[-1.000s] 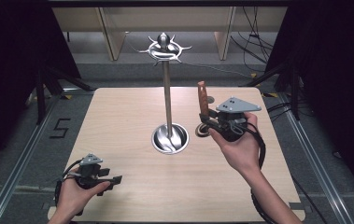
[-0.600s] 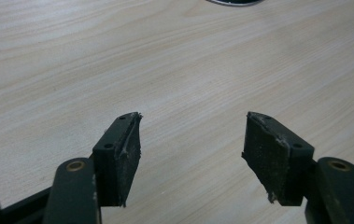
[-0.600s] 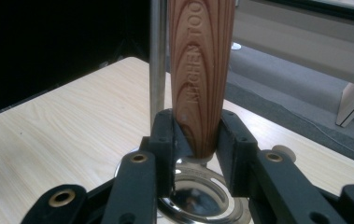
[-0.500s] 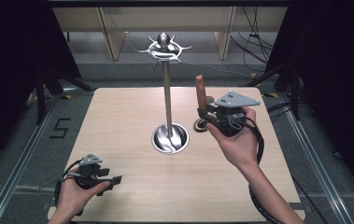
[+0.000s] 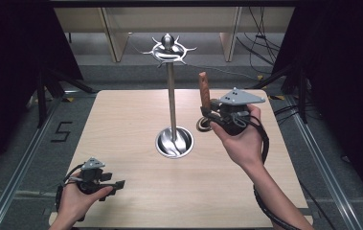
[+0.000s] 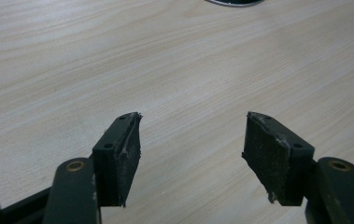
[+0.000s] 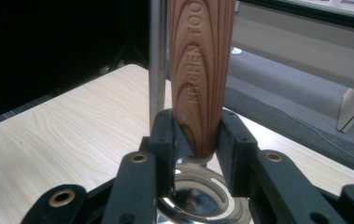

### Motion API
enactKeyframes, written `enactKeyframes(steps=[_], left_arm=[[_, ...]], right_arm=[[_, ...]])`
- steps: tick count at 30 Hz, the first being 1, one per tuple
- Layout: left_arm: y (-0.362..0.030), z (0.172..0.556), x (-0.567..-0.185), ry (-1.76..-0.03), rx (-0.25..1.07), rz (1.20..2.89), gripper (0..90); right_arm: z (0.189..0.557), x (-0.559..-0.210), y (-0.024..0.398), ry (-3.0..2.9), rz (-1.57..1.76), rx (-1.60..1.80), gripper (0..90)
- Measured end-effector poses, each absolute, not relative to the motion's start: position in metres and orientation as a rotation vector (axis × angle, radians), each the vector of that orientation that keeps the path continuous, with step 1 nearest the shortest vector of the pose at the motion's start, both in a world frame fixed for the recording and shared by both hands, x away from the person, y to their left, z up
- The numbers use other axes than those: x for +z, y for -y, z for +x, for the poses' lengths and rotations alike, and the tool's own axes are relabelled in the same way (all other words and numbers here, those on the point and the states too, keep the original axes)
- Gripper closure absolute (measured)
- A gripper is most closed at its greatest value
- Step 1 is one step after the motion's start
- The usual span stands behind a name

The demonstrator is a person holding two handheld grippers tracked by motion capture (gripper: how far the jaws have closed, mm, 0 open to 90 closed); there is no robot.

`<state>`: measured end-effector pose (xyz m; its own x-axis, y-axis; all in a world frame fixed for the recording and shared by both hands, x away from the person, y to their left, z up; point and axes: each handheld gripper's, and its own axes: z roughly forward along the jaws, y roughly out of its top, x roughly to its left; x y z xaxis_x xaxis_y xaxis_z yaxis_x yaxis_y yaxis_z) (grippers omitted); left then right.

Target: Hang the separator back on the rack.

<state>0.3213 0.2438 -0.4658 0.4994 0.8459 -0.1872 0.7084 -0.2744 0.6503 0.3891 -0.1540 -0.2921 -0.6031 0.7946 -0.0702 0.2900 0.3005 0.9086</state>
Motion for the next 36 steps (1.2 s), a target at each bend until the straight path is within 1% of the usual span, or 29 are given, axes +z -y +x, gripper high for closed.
enactKeyframes(steps=[36], left_arm=[[-0.245,0.32,-0.466,-1.273,0.252,2.057,35.6]], right_arm=[[0.408,-0.272,0.134,-2.088,0.903,1.315,70.4]])
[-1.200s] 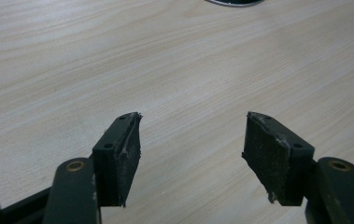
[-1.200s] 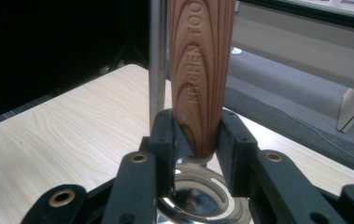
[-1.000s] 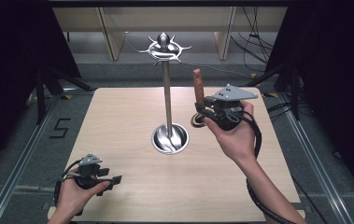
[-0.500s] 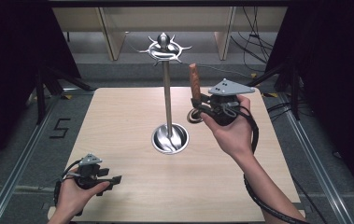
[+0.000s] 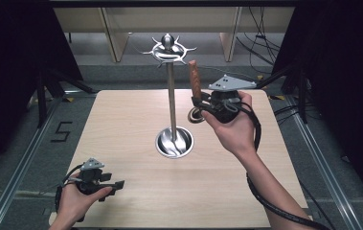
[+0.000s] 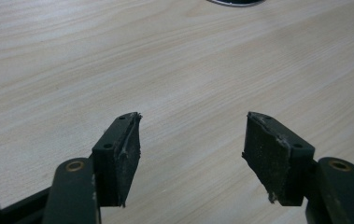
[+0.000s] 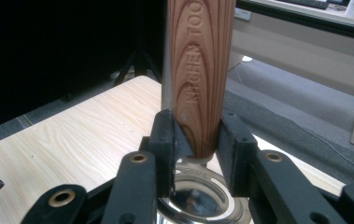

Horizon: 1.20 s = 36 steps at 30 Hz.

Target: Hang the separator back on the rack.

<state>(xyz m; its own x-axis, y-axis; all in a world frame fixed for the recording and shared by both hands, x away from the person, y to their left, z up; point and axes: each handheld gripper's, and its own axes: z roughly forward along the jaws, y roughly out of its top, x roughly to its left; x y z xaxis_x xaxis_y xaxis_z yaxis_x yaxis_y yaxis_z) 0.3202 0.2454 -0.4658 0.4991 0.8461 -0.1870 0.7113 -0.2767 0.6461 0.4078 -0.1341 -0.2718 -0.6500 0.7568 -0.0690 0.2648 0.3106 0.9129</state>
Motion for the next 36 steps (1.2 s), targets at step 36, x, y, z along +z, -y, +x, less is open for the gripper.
enactKeyframes(steps=[36], left_arm=[[-0.247,0.319,-0.465,-1.256,0.247,2.059,35.5]], right_arm=[[0.429,-0.271,0.113,-2.108,0.923,1.32,70.2]])
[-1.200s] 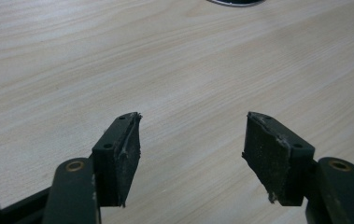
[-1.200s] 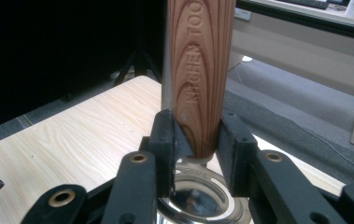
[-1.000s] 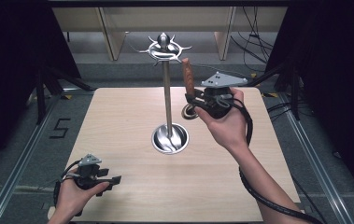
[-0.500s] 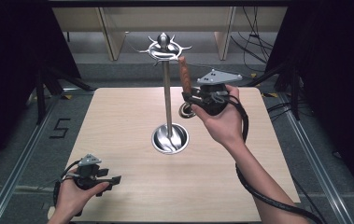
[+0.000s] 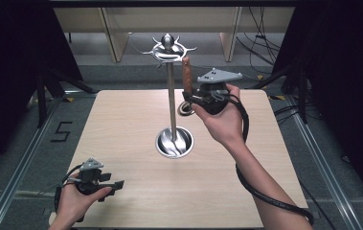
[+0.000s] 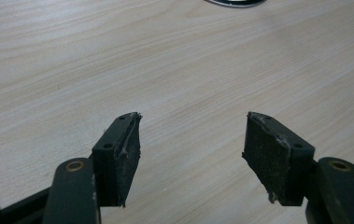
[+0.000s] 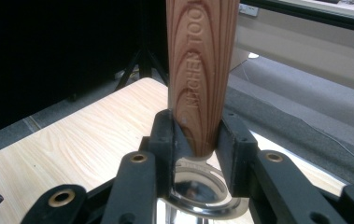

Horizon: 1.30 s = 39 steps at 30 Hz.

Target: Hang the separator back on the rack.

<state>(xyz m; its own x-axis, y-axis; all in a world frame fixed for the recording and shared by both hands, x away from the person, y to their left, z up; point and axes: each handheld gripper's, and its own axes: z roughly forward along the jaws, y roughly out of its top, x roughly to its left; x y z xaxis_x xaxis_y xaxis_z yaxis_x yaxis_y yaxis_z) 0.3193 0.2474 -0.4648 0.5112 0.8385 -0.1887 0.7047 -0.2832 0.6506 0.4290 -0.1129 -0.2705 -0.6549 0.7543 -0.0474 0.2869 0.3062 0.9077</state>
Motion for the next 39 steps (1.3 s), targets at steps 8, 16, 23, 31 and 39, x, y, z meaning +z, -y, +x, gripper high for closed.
enactKeyframes(steps=[8,16,23,31,39], left_arm=[[-0.248,0.319,-0.465,-1.257,0.248,2.058,35.5],[-0.247,0.319,-0.465,-1.258,0.246,2.057,35.5],[-0.247,0.319,-0.465,-1.257,0.247,2.057,35.5],[-0.248,0.319,-0.465,-1.256,0.248,2.058,35.4],[-0.247,0.319,-0.465,-1.263,0.255,2.044,35.4]], right_arm=[[0.43,-0.272,0.112,-2.105,0.923,1.32,70.1],[0.43,-0.275,0.112,-2.104,0.92,1.324,69.7],[0.43,-0.275,0.11,-2.125,0.945,1.326,70.1],[0.432,-0.261,0.11,-2.178,0.977,1.292,70.2],[0.434,-0.258,0.108,-2.199,1.009,1.263,70.2]])
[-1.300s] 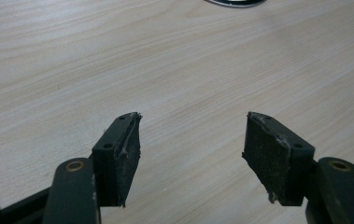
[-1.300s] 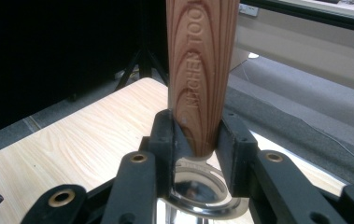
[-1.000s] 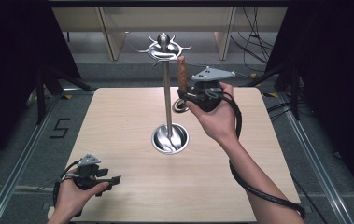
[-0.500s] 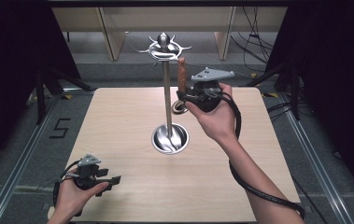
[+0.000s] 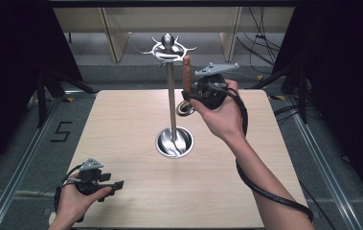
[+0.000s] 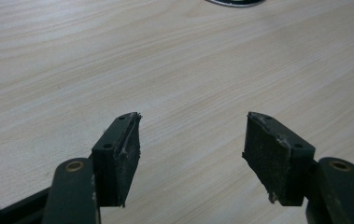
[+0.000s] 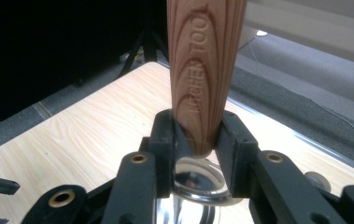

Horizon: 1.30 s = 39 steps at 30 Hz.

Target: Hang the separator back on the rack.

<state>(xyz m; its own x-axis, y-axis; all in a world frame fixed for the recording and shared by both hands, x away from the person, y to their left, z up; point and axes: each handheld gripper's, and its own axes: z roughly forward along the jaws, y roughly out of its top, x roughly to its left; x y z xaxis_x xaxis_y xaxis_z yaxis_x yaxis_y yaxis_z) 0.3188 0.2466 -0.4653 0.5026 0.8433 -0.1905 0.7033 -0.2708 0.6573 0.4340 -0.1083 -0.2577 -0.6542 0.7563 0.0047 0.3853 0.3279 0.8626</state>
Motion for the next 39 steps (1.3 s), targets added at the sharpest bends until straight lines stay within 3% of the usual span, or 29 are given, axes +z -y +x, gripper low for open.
enactKeyframes(steps=[9,14,23,31,39], left_arm=[[-0.248,0.319,-0.465,-1.255,0.249,2.055,35.3],[-0.246,0.319,-0.466,-1.268,0.253,2.034,35.3],[-0.247,0.318,-0.465,-1.268,0.263,2.032,35.4],[-0.246,0.318,-0.465,-1.265,0.268,2.021,35.3],[-0.247,0.32,-0.464,-1.233,0.264,2.053,35.2]], right_arm=[[0.439,-0.263,0.107,-2.247,0.992,1.245,68.9],[0.436,-0.269,0.11,-2.232,0.944,1.262,54.7],[0.408,-0.283,0.141,-2.149,0.899,1.297,50.6],[0.374,-0.332,0.191,-2.17,1.007,1.239,46.7],[0.348,-0.419,0.24,-2.211,1.189,1.195,46.3]])
